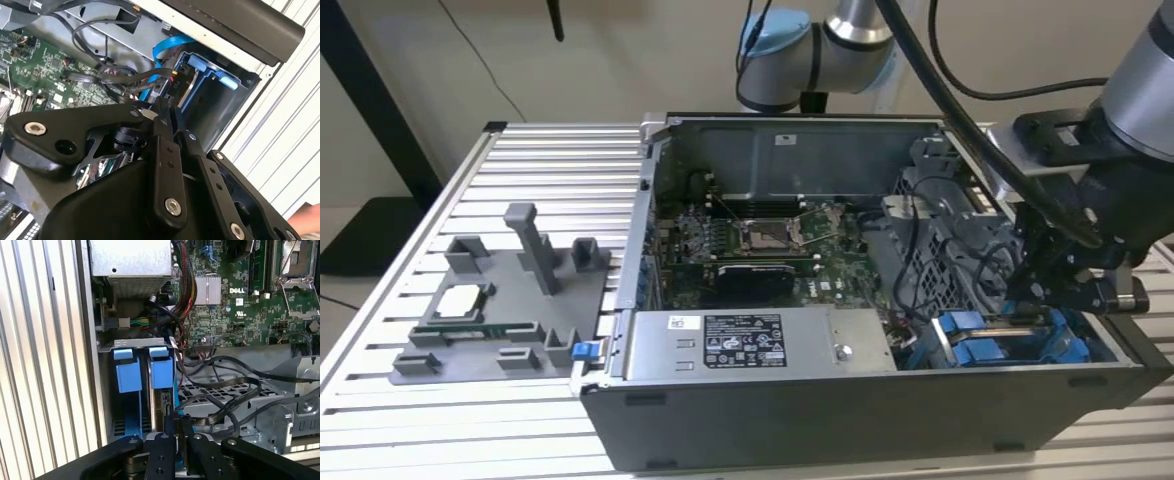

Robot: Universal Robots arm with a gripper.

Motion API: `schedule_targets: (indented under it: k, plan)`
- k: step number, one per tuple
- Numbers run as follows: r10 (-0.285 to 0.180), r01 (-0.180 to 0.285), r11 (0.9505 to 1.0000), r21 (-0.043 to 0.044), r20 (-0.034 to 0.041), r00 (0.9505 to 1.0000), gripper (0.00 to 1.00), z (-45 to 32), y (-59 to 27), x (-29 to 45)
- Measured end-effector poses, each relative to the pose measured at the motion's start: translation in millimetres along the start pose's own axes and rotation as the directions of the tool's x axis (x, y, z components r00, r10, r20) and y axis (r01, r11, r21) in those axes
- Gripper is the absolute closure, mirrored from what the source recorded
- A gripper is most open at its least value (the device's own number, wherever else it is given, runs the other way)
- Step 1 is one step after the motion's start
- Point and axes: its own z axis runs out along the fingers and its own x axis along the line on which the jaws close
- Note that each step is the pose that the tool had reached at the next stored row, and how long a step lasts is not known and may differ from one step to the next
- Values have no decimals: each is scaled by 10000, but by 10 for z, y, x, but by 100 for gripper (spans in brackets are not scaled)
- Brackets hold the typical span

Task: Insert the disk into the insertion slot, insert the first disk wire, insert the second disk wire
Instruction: 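Insert the second disk wire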

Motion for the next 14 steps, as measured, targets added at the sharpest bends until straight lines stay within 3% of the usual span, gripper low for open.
schedule_targets:
  k: [3, 5, 14]
  plan:
    - [20, -19, 10000, 15, -116, 9999, 100, 24, 16, 9]
    - [31, -30, 10000, 20, -155, 9999, 100, 35, 19, 11]
    - [36, -36, 10000, 21, -157, 9999, 100, 53, 21, 14]
